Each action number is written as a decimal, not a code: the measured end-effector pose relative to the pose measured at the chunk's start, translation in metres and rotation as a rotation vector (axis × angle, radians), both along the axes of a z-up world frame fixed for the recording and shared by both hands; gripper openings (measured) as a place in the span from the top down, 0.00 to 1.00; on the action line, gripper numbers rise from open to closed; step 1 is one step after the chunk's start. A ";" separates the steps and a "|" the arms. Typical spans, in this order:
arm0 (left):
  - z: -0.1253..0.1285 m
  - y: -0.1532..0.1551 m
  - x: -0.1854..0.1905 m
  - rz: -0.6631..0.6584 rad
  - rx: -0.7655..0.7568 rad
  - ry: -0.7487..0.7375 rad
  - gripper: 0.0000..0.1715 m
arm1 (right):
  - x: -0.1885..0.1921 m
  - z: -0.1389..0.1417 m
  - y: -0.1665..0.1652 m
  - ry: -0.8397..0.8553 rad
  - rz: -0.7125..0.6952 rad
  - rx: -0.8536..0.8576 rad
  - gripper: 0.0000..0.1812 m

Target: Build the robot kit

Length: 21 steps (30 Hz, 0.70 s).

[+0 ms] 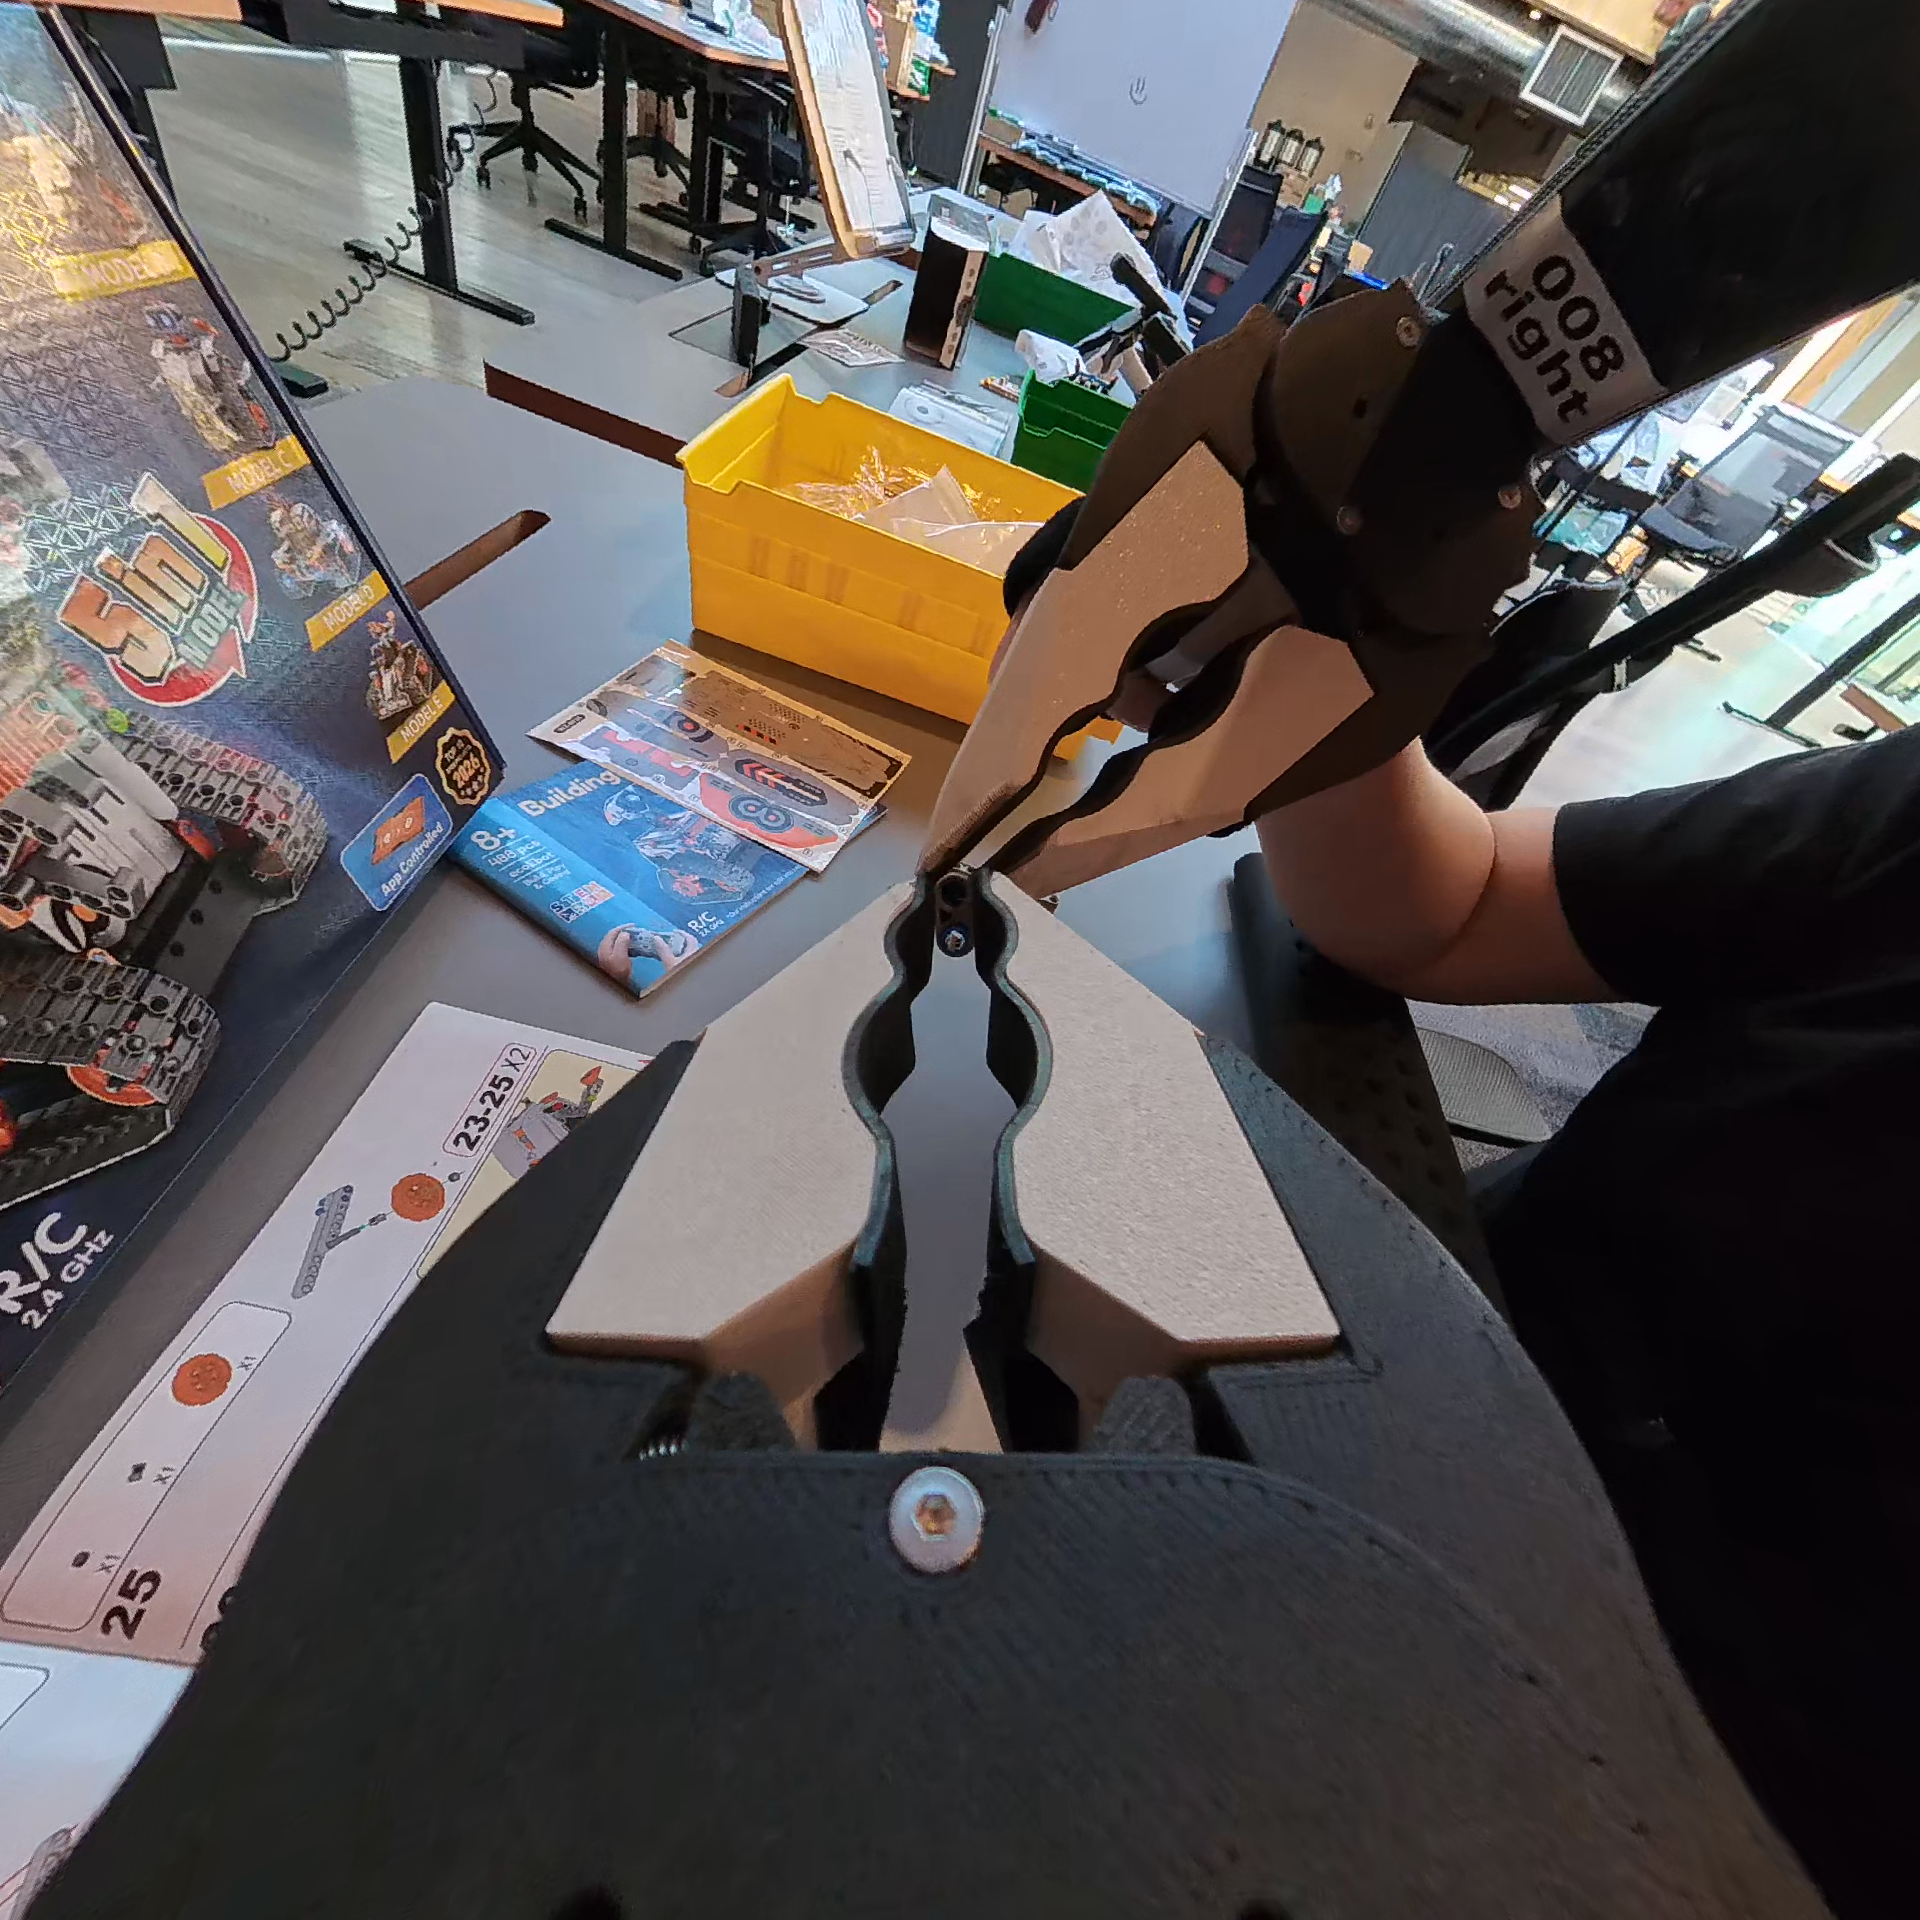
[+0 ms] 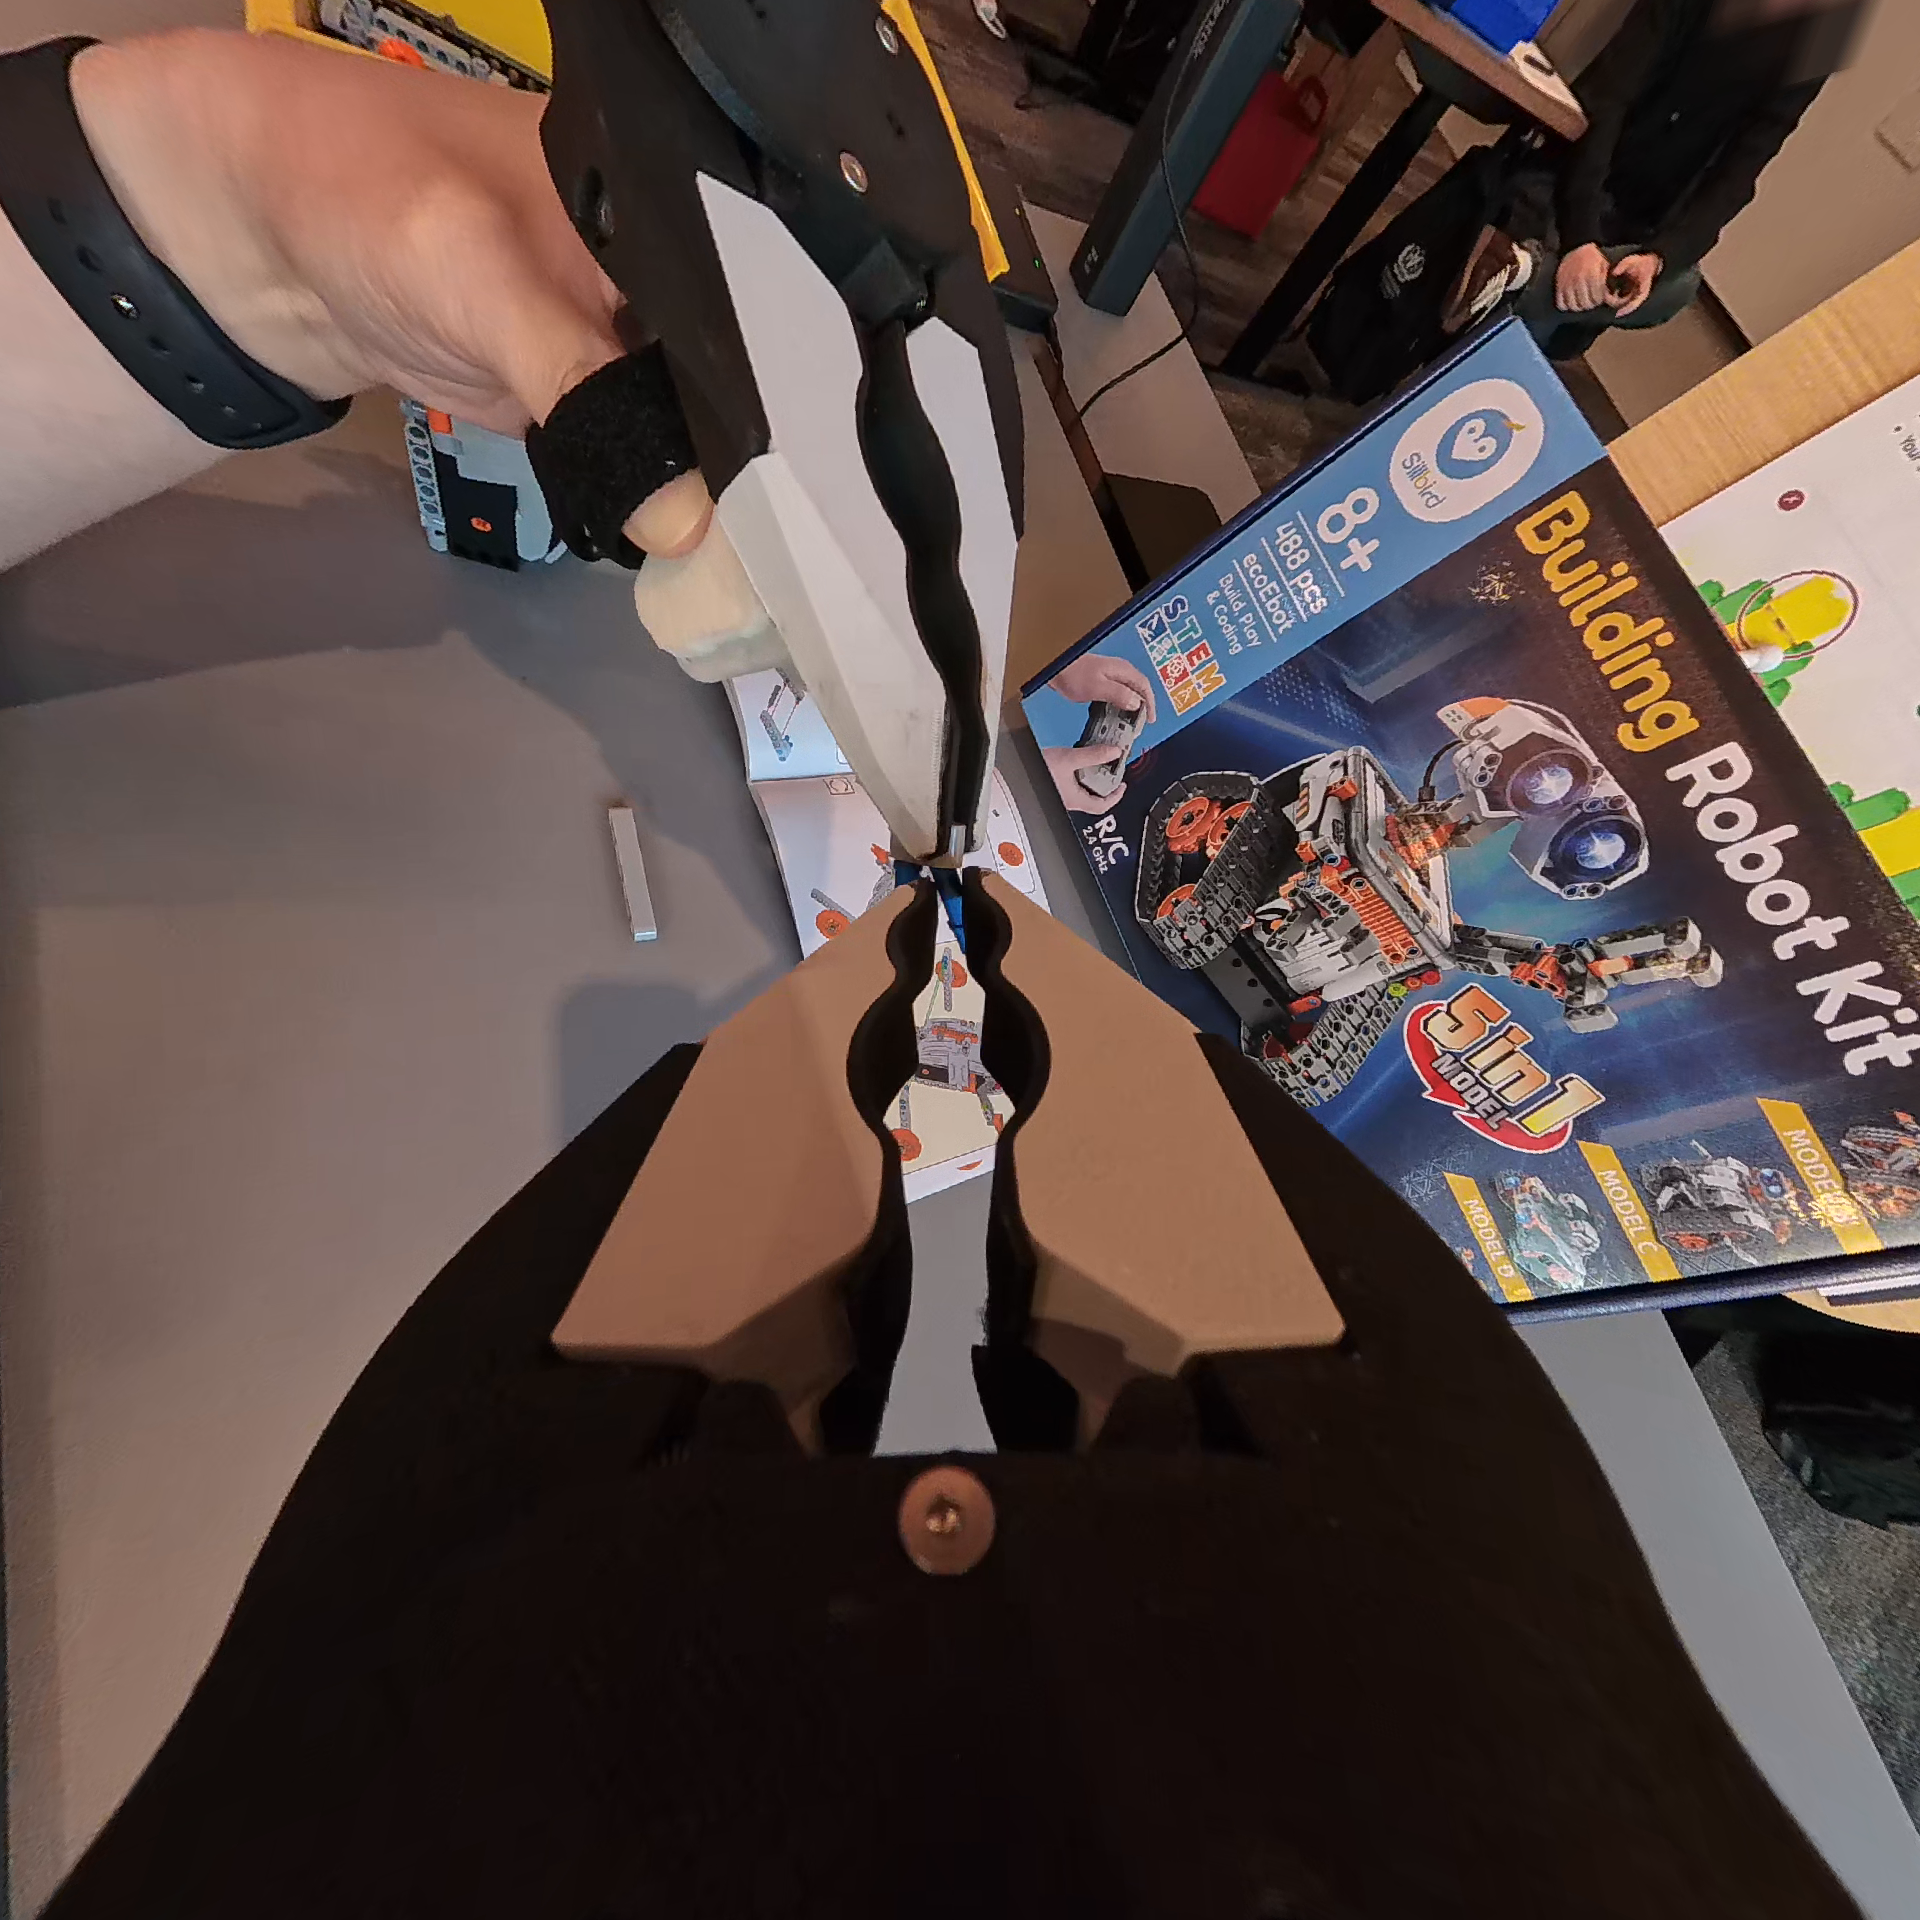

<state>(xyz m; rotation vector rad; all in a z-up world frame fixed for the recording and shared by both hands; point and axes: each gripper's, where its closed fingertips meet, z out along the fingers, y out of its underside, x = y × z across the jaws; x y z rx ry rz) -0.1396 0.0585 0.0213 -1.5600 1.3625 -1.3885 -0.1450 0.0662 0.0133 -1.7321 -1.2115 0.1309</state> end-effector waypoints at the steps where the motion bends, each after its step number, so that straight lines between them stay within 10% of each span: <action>1: 0.000 0.000 0.000 0.003 0.002 0.002 0.97 | 0.000 0.000 0.000 0.001 0.001 -0.001 0.97; 21: 0.000 0.012 -0.012 0.044 -0.024 -0.010 0.97 | 0.060 -0.019 0.023 0.087 -0.117 -0.152 0.96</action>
